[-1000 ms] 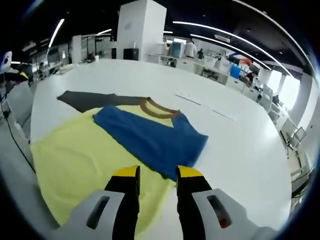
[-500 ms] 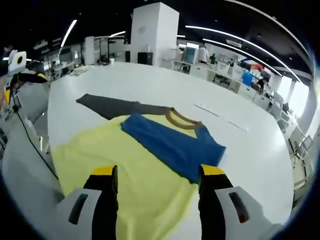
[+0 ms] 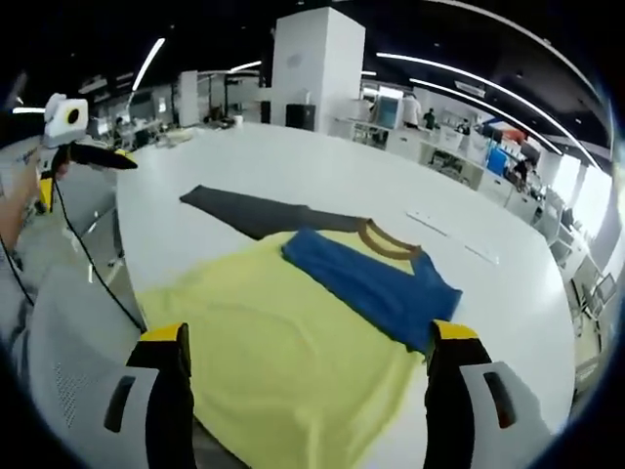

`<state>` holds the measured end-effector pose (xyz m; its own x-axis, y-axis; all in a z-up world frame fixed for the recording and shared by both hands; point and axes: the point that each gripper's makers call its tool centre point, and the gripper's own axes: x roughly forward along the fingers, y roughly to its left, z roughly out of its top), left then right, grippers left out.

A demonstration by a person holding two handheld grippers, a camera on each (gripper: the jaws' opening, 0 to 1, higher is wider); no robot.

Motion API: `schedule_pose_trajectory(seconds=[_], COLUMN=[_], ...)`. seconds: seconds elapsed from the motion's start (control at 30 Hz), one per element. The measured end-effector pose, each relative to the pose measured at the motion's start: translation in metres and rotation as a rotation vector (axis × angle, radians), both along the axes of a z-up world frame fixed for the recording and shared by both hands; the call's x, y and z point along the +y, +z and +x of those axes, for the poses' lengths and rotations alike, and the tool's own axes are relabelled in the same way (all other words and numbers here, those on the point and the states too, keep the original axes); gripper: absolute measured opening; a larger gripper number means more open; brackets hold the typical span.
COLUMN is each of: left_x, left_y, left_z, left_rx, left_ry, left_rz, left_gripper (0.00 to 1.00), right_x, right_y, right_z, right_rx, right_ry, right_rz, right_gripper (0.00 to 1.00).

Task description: Fold the garment on the visible template until the final outline fits inside the template.

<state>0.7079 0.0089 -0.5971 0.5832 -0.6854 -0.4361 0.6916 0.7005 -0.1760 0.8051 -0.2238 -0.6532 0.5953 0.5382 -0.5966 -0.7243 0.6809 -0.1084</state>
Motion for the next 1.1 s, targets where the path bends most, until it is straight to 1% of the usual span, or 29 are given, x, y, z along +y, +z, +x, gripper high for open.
schedule_pose_trajectory(seconds=[0.07,0.13,0.33,0.47,0.57,0.63,0.73,0.87,0.97,1.1], left_x=[-0.001,0.000,0.002,0.001,0.001,0.001,0.000,0.006,0.008,0.015], left_y=[0.000,0.000,0.000,-0.003,-0.003,-0.002,-0.001,-0.005,-0.004,-0.007], left_z=[0.000,0.000,0.000,0.000,0.003,0.005,0.006,0.009,0.008,0.011], left_rx=[0.001,-0.001,-0.009,0.002,0.002,-0.003,-0.006,-0.005,-0.006,-0.008], left_ry=[-0.015,-0.028,-0.049,-0.067,-0.063,-0.060,-0.057,-0.036,-0.040,-0.033], left_rz=[-0.001,0.002,0.012,0.016,0.020,0.027,0.026,0.053,0.053,0.065], left_gripper=[0.99,0.99,0.99,0.99,0.99,0.99,0.99,0.99,0.99,0.99], right_x=[0.000,0.000,0.003,0.002,-0.002,-0.004,-0.006,-0.013,-0.015,-0.018], right_y=[-0.001,0.001,0.013,0.016,0.020,0.022,0.023,0.020,0.023,0.031], right_z=[-0.006,-0.010,-0.024,-0.033,-0.036,-0.040,-0.044,-0.046,-0.051,-0.054], right_rx=[0.007,0.000,-0.030,-0.035,-0.039,-0.041,-0.044,-0.042,-0.045,-0.078], right_ry=[-0.004,-0.008,-0.038,-0.069,-0.108,-0.115,-0.132,-0.148,-0.148,-0.162], right_rz=[-0.004,-0.005,0.017,0.025,0.058,0.066,0.063,0.039,0.047,0.056], right_gripper=[1.00,1.00,1.00,1.00,1.00,1.00,1.00,1.00,1.00,1.00])
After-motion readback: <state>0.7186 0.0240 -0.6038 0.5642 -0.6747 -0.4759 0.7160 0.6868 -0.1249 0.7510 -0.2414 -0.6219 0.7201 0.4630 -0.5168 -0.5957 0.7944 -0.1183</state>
